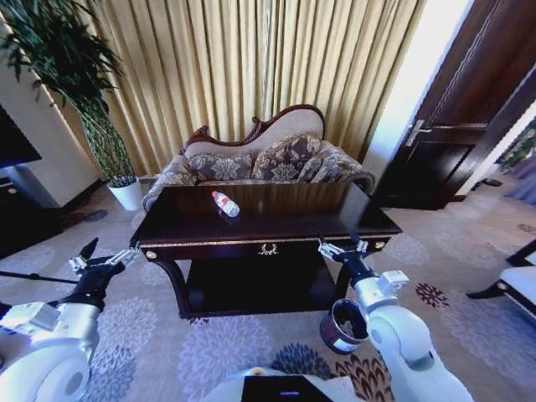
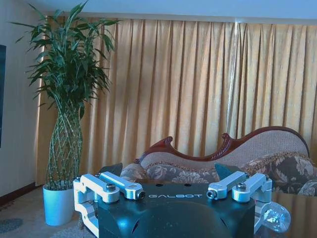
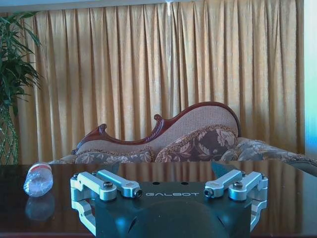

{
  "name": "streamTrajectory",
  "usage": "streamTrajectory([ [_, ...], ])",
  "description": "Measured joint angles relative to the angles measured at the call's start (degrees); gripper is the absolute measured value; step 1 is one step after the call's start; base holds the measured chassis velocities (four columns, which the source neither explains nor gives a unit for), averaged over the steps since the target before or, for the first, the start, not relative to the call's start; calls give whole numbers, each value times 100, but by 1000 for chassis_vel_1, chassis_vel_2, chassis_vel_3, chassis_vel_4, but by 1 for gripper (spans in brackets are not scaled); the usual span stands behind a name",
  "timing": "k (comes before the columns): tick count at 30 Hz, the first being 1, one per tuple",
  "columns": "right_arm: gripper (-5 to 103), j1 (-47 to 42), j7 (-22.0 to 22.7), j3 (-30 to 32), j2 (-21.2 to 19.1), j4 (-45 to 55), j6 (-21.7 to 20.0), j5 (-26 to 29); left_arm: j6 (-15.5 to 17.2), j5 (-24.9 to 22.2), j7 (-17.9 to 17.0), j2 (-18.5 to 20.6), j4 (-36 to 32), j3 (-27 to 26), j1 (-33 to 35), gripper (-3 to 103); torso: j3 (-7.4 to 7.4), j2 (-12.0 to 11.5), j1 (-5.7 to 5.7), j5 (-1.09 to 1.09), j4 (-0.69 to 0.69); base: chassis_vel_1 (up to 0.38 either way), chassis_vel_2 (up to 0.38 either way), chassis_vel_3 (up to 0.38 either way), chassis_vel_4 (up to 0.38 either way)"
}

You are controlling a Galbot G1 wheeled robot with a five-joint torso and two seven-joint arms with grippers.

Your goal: Move to the front of the table and place the trash on the table into the trash bin.

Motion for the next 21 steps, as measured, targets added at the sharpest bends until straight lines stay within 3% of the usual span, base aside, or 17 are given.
streamTrajectory([
  [21,100,60,62,-19,36,-39,-23,-18,-39,-9,-22,22,0,-9,3,100,0,0,0,0,0,-96,91,96,-93],
])
